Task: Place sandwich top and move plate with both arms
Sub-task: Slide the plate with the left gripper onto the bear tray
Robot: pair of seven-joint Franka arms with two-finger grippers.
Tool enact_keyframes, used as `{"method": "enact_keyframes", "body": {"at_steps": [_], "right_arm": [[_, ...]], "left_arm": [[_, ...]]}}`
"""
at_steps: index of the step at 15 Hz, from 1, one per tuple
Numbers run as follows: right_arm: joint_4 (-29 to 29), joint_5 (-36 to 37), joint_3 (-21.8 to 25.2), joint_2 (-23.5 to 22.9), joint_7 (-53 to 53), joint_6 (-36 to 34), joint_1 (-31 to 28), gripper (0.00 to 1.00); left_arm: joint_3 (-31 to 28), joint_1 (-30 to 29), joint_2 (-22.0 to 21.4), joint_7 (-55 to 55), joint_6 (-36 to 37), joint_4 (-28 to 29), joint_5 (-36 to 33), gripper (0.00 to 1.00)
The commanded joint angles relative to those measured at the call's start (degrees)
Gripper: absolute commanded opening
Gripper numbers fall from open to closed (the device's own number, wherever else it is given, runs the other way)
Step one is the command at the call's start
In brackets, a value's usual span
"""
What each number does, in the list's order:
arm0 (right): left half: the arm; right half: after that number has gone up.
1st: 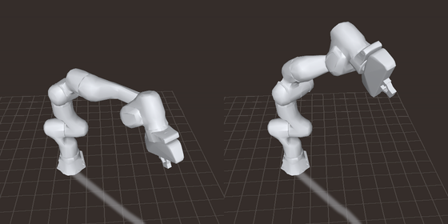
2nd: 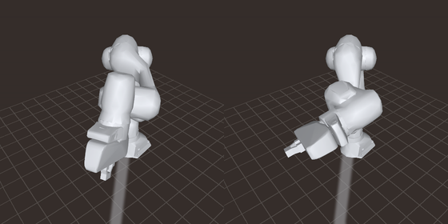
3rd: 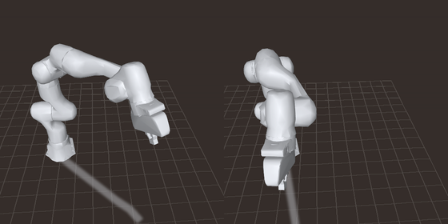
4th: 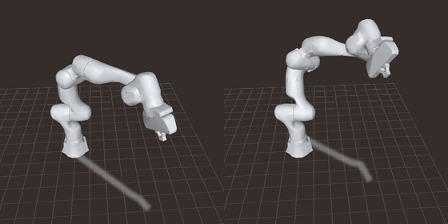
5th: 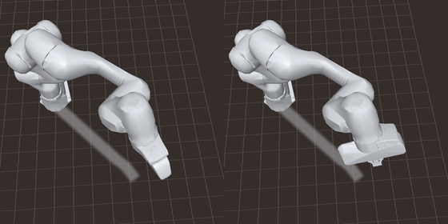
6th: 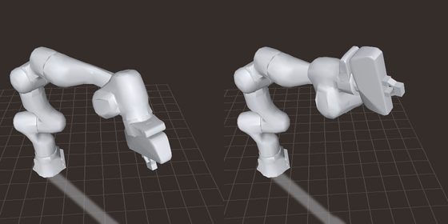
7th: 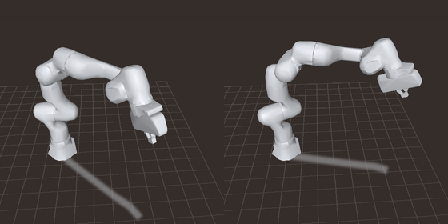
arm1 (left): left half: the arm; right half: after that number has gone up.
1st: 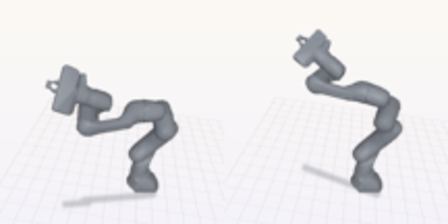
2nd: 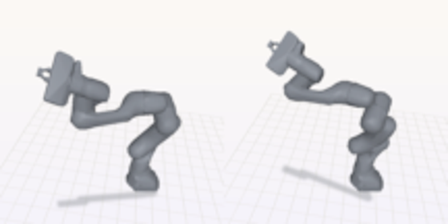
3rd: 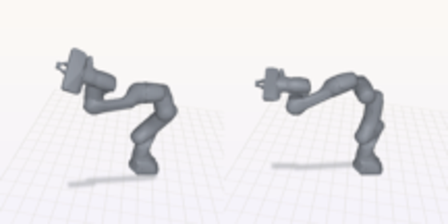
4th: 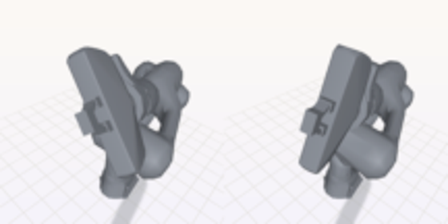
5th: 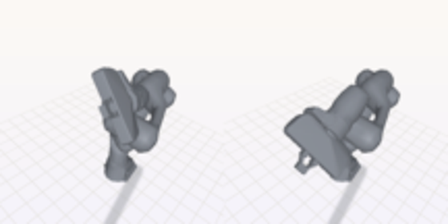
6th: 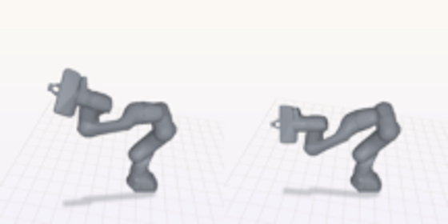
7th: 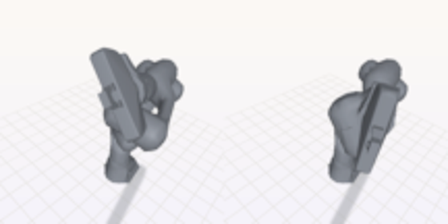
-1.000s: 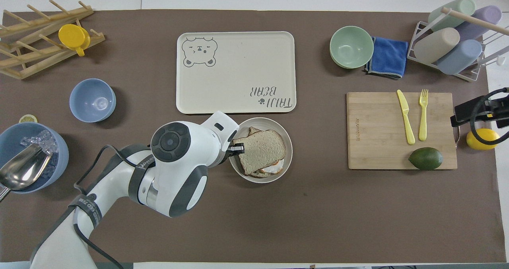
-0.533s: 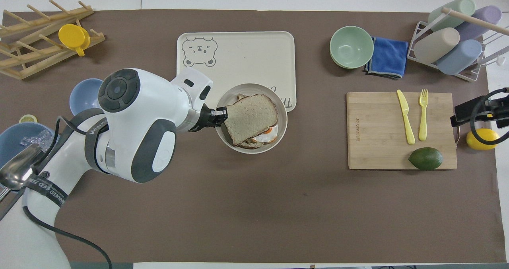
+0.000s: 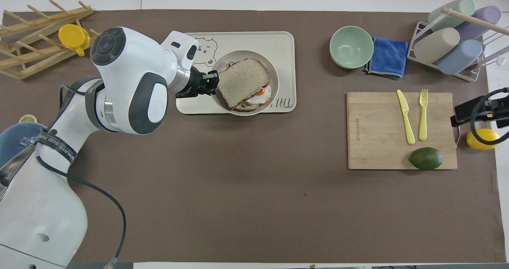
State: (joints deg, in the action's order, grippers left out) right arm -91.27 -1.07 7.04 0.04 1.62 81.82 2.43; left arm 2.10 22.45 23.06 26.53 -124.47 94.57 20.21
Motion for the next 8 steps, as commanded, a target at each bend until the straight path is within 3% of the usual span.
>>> {"method": "enact_keyframes", "body": {"at_steps": [1, 8], "right_arm": [[-0.6, -1.1, -0.1, 0.8, 0.1, -0.5, -0.4, 1.00], [-0.6, -1.0, -0.1, 0.8, 0.1, -0.4, -0.4, 1.00]], "left_arm": [[0.4, -1.7, 6.9, -0.9, 0.3, -7.6, 1.5, 0.00], [0.3, -3.3, 9.0, -9.2, -1.7, -8.3, 2.6, 0.00]]}}
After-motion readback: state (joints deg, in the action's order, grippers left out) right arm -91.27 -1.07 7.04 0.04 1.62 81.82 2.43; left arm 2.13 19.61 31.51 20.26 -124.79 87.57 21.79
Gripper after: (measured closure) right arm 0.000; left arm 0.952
